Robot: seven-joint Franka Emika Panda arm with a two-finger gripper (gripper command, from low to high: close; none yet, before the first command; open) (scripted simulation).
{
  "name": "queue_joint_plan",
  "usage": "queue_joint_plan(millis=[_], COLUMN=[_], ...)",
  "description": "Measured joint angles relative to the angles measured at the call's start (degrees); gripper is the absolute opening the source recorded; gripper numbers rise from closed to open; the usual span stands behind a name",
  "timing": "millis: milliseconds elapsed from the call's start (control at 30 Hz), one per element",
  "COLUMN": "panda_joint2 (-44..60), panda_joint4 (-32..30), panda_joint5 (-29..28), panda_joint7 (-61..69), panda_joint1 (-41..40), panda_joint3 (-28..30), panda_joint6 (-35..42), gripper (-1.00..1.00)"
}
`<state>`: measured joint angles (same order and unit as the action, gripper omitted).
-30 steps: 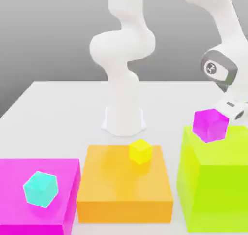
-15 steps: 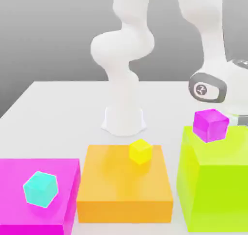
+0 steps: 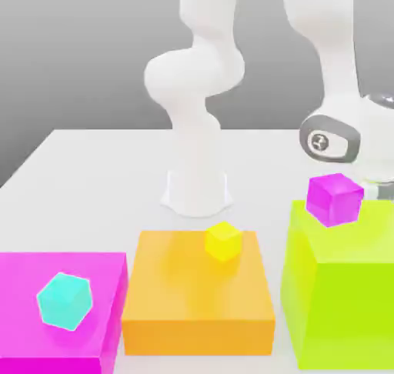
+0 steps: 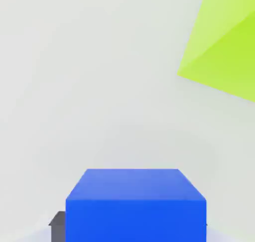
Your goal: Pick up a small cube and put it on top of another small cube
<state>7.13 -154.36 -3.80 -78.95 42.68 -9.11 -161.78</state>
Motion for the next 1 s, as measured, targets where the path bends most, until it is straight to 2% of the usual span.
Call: queue_joint_plan(millis=[233, 633, 700, 800, 833, 1000], panda_joint2=[-6.7, -23.4, -24.4, -22.4, -21.6, -21.6], panda_joint4=[12.2, 22.7, 20.4, 16.1, 14.8, 14.8], panda_joint5=[1.1, 2.8, 3.4, 3.7, 3.7, 3.7], panda_joint7=[13.4, 34.7, 34.9, 35.0, 35.0, 35.0], panda_joint1=[1.4, -6.3, -8.2, -9.0, -9.1, -9.1], panda_joint3=[-2.7, 7.5, 9.8, 10.6, 10.6, 10.6], panda_joint6=[16.4, 45.3, 44.8, 38.8, 36.8, 36.8], gripper=[-1.00, -1.00, -1.00, -1.00, 1.00, 1.00])
